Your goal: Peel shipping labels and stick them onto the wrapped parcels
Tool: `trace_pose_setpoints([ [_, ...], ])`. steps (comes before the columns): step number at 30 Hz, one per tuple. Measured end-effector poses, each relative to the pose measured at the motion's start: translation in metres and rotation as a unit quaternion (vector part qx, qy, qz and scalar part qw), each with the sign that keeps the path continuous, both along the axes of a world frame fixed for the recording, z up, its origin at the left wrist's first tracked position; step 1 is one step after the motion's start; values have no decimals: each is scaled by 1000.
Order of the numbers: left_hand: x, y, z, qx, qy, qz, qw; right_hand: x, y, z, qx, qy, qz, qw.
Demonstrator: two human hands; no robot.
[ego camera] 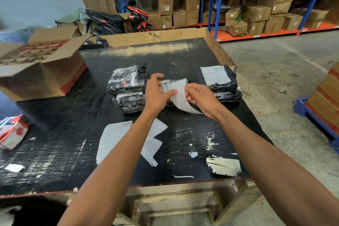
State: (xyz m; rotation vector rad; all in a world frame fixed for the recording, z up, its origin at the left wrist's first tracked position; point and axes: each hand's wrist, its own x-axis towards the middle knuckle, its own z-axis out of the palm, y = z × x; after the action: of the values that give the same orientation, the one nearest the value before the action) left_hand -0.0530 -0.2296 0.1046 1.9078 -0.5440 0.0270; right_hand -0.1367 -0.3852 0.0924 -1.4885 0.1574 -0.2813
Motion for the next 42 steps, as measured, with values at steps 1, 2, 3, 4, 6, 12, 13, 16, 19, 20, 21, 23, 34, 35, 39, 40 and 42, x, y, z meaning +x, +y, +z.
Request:
trace_pose_setpoints([
  [1, 0, -2, 3, -21, -22, -14, 999, 1, 1, -1, -15, -2, -5, 1000],
  [2, -1, -4, 6, -38, -11, -42, 998, 2, 1, -2, -31, -3, -8, 999],
  [3, -2, -5, 9, -47, 9, -72, 996, 2, 2, -2, -46, -2, -10, 999],
  [4, -3, -6, 11, -50, 27, -91, 994, 2, 2, -2, -58, -1, -11, 998],
  [6, -3, -9, 13, -49, 49, -106, 992, 3, 3, -2, -76, 1, -13, 997],
  [12, -2, -12, 11, -64, 95, -99, 988, 7, -2, -7, -159, 2, -20, 987],
  [13, -3, -13, 12, -73, 106, -99, 987, 7, -2, -7, -165, 3, -24, 986],
  [16, -9, -15, 15, -114, 156, -90, 977, 5, -2, -5, -168, 2, -34, 985],
  [19, -12, -16, 16, -184, 225, -60, 955, 5, 1, -5, -144, 4, -63, 988],
  [20, -12, -17, 15, -202, 237, -54, 949, 5, 1, -5, -138, 8, -71, 988],
  [21, -11, -17, 13, -210, 240, -49, 946, 6, 1, -6, -137, 12, -76, 988],
  [23, -11, -16, 10, -208, 229, -46, 950, 5, 2, -8, -151, 10, -84, 985],
  [34, -13, -13, -3, -152, 154, -70, 974, 6, 6, -2, -102, -26, -126, 986],
  [35, -14, -13, -3, -157, 164, -74, 971, 6, 6, -3, -96, -21, -129, 987],
  [39, -20, -16, -3, -191, 204, -108, 954, 7, 8, -4, -81, -13, -141, 987],
  [40, -23, -17, -1, -200, 213, -113, 950, 8, 9, -3, -80, -12, -145, 986],
  [42, -24, -18, 0, -212, 215, -103, 948, 7, 10, -2, -78, -17, -145, 986],
])
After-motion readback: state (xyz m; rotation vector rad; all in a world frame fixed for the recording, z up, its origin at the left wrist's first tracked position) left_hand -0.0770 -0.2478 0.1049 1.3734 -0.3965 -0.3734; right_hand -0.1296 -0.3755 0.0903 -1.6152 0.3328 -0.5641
